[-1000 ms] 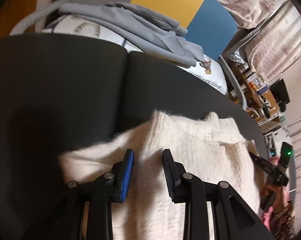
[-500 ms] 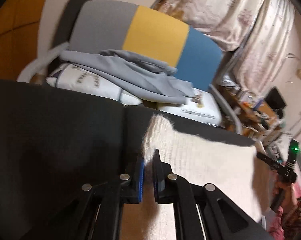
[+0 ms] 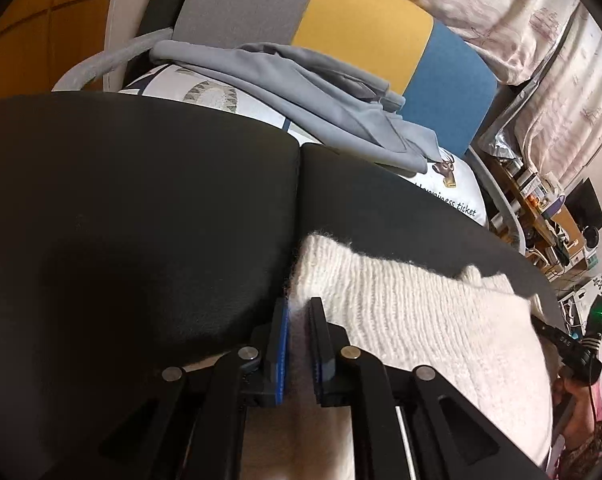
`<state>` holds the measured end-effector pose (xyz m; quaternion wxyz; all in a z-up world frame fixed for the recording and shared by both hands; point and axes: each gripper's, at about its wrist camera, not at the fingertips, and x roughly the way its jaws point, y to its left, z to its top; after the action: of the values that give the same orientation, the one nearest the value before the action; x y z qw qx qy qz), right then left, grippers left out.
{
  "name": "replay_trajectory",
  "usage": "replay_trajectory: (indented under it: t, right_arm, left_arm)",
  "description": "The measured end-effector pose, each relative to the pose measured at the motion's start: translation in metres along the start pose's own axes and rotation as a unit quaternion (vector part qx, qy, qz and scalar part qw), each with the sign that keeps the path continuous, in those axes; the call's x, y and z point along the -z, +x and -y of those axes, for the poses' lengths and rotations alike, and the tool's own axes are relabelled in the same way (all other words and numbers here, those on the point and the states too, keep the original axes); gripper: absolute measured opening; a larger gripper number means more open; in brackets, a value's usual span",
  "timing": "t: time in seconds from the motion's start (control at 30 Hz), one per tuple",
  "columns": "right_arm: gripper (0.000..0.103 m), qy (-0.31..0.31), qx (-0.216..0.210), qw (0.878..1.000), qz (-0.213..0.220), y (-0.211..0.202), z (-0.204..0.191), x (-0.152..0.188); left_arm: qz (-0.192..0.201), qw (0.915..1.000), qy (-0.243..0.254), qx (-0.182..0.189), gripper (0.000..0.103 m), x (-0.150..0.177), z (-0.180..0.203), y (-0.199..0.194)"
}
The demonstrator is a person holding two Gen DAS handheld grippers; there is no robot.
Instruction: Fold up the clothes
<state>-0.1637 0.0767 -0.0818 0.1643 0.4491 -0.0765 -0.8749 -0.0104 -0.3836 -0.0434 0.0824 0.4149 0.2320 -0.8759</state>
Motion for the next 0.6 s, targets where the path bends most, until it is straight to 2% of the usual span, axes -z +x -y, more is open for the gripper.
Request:
replay_trajectory:
  t: [0.07, 0.1, 0.13, 0.2, 0.27, 0.37, 0.43, 0.5, 0.53, 0.6]
  right_arm:
    - [0.026, -0.012, 0.013, 1.000, -0.009, -0.011, -0.002, -0.004]
    - [0.043, -0.011, 0.026, 1.000, 0.009, -0.024, -0.003, -0.005]
    - [0.051, -0.011, 0.035, 0.999, 0.026, -0.038, -0.005, -0.005]
    - [0.051, -0.017, 0.013, 0.999, 0.050, -0.060, -0.016, 0.001]
    - [0.047, -0.026, -0.010, 0.997, 0.070, -0.082, -0.028, 0.008]
    - [0.029, -0.100, -0.030, 0.994, 0.035, -0.074, -0.062, 0.025]
    - [0.025, -0.107, -0.012, 0.994, 0.021, -0.062, -0.060, 0.029]
    - [0.025, -0.114, 0.005, 0.993, 0.007, -0.050, -0.057, 0.033]
    - [0.024, -0.117, 0.014, 0.993, 0.000, -0.044, -0.056, 0.035]
    - [0.021, -0.124, 0.031, 0.992, -0.013, -0.031, -0.054, 0.038]
  left_arm:
    - [0.014, 0.9998, -0.008, -0.015, 0.010, 0.000, -0.005, -0.021]
    - [0.027, 0.9995, -0.013, -0.013, 0.010, 0.001, -0.006, -0.034]
    - [0.041, 0.9990, -0.018, -0.009, 0.010, 0.003, -0.006, -0.048]
    - [0.064, 0.9979, -0.008, 0.009, 0.011, 0.009, 0.006, -0.069]
    - [0.070, 0.9967, 0.015, 0.039, 0.013, 0.020, 0.027, -0.077]
    - [0.029, 0.9940, 0.063, 0.084, 0.016, 0.049, 0.074, -0.057]
    - [0.004, 0.9925, 0.105, 0.063, 0.016, 0.067, 0.100, -0.032]
    - [-0.013, 0.9928, 0.114, 0.034, 0.016, 0.079, 0.108, -0.008]
    - [-0.005, 0.9930, 0.115, 0.029, 0.019, 0.082, 0.108, -0.005]
    - [0.018, 0.9925, 0.118, 0.024, 0.019, 0.085, 0.103, -0.005]
